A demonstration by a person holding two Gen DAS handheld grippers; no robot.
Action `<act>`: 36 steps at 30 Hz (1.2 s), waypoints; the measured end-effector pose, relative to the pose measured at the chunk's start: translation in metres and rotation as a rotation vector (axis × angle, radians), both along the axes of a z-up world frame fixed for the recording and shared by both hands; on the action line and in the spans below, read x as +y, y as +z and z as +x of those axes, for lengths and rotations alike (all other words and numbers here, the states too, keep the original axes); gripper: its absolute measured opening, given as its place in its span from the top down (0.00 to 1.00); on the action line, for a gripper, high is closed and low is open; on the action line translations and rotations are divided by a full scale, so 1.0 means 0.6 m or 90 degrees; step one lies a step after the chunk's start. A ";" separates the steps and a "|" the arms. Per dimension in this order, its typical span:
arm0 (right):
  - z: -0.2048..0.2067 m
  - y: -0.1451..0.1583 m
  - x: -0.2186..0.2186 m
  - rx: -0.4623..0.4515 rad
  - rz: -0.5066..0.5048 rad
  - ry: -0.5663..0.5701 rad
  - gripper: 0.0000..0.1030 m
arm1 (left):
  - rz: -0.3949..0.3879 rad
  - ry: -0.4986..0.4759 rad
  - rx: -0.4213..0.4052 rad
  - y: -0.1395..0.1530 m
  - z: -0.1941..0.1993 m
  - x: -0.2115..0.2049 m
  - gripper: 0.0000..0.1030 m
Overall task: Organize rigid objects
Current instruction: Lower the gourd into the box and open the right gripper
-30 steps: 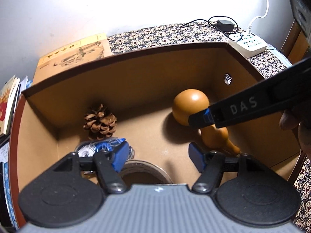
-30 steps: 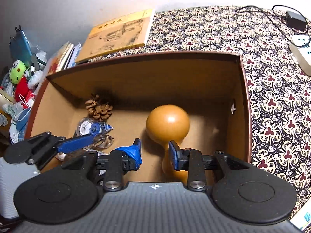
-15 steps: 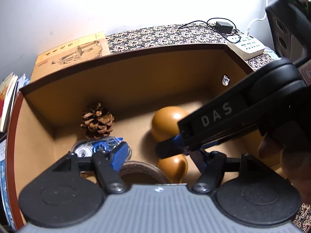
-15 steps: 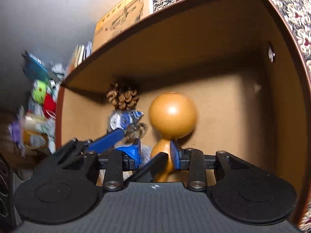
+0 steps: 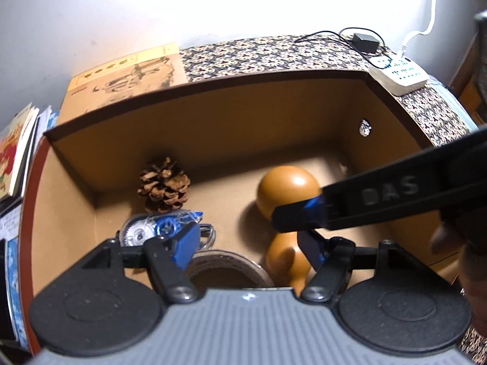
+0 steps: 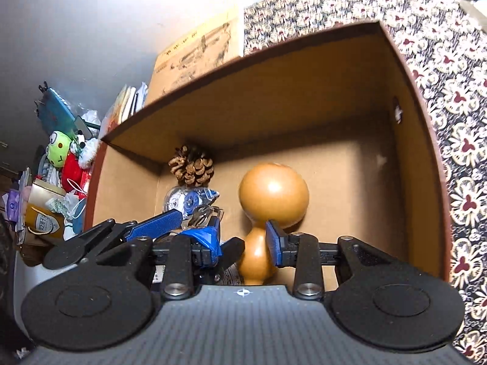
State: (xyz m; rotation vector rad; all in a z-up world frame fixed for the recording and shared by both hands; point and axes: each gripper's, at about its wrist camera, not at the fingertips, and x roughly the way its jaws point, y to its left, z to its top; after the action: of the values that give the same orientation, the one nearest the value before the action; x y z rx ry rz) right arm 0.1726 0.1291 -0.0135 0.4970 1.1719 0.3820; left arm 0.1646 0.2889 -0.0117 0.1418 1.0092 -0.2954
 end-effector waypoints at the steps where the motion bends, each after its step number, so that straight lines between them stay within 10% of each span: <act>1: -0.004 0.004 -0.002 -0.007 -0.001 0.000 0.83 | 0.002 0.005 -0.001 0.003 -0.002 0.000 0.29; 36: -0.208 0.115 -0.043 -0.208 -0.044 0.011 0.83 | 0.151 0.160 -0.096 0.117 -0.192 -0.058 0.23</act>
State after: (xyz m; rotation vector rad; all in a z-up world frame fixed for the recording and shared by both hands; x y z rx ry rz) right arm 0.0479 0.1034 0.0555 0.3492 0.8693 0.4186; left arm 0.0494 0.2540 0.0583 0.2456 0.8989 0.0651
